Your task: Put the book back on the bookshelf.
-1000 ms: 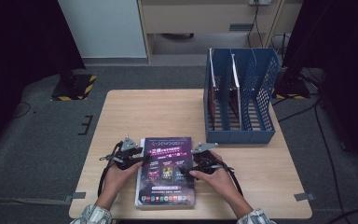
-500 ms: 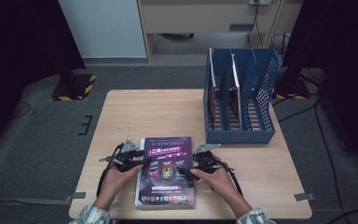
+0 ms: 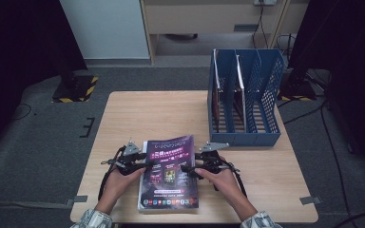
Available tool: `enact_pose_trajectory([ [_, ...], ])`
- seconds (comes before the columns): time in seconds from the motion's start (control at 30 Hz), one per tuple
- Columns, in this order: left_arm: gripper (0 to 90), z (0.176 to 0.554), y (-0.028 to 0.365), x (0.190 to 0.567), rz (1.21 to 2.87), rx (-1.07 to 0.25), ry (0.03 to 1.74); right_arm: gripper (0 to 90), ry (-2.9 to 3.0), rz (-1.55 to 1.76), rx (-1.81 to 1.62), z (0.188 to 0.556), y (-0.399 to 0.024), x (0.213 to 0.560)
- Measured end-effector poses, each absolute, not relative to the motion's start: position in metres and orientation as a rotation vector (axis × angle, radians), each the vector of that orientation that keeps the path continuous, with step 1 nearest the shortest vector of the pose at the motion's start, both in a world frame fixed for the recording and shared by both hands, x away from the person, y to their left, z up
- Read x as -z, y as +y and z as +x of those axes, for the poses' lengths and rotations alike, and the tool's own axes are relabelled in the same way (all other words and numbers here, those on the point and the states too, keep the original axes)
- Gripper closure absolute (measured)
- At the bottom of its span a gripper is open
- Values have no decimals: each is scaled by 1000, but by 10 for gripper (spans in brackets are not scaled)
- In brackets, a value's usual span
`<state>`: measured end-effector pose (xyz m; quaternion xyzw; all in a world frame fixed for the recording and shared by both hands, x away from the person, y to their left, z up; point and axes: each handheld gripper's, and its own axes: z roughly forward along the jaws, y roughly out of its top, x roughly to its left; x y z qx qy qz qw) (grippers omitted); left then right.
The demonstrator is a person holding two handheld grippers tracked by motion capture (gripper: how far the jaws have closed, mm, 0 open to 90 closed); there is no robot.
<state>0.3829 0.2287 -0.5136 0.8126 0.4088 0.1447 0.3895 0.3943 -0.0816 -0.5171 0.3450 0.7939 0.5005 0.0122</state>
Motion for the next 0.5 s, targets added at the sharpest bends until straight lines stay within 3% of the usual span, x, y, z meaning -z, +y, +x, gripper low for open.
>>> enact_pose_trajectory([
  [0.5,484,383,229,515,2056,-367,1045,179,2484,999,-1549,409,-48,496],
])
